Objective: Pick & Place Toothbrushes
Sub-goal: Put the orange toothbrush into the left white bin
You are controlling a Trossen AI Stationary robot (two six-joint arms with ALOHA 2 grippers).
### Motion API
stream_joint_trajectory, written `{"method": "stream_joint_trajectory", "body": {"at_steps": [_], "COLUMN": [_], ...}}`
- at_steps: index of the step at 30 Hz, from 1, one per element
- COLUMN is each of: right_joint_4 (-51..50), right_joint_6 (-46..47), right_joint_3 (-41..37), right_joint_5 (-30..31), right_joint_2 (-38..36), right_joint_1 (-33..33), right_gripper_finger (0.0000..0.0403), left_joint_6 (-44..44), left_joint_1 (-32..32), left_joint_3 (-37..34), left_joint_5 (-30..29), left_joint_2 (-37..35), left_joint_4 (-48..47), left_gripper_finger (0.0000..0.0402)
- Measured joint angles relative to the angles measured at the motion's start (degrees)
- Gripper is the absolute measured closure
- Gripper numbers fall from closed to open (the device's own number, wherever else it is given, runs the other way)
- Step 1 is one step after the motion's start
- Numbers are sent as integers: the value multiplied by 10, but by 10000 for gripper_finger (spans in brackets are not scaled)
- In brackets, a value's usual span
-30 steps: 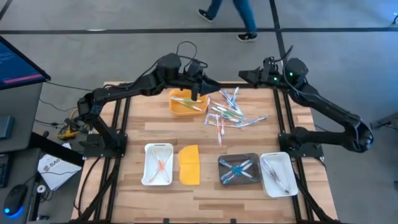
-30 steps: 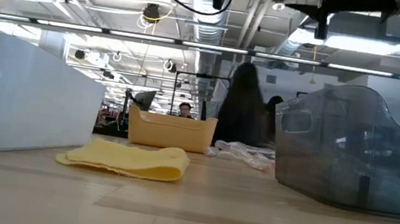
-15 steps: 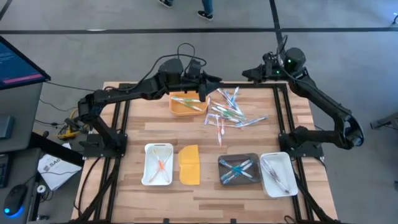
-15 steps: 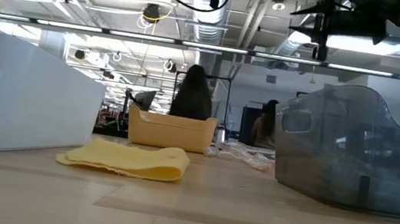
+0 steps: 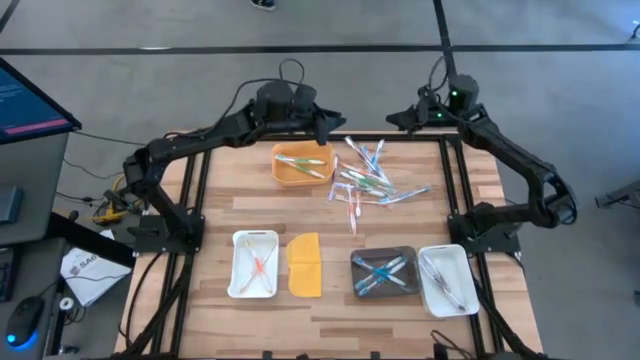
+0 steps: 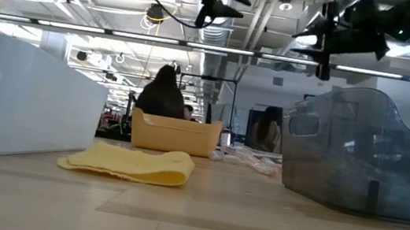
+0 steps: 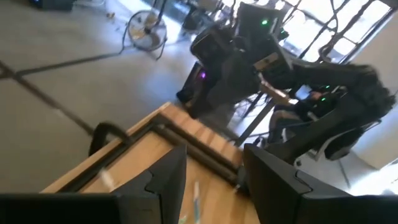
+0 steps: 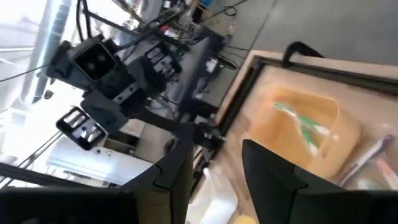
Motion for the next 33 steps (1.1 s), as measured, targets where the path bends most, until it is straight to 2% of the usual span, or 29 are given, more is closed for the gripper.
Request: {"method": "stream_joint_trajectory", "body": {"at_steps": [9,14,18,23,33], "right_joint_4": [-43,-34,49,174,182], "right_joint_6": [-53,-49,-24,30,50], "right_joint_3": [0,0,0,0,0], "right_joint_5": [45,45,45,45,12], "right_joint_2": [74,80,72,73,73], "right_joint_1": [12,13,13,11,1], "right_gripper_finger": [269,269,269,269,269], "left_joint_6": [0,24,30,36,8], "left_joint_1": [29,28,28,28,15], "left_joint_3": [0,0,0,0,0], "left_joint_5": [6,9,20,5,0], "left_joint_2": [0,0,0,0,0], "left_joint_4": [-26,-25,-25,-25,-25], "left_gripper_finger": [247,247,247,247,247]}}
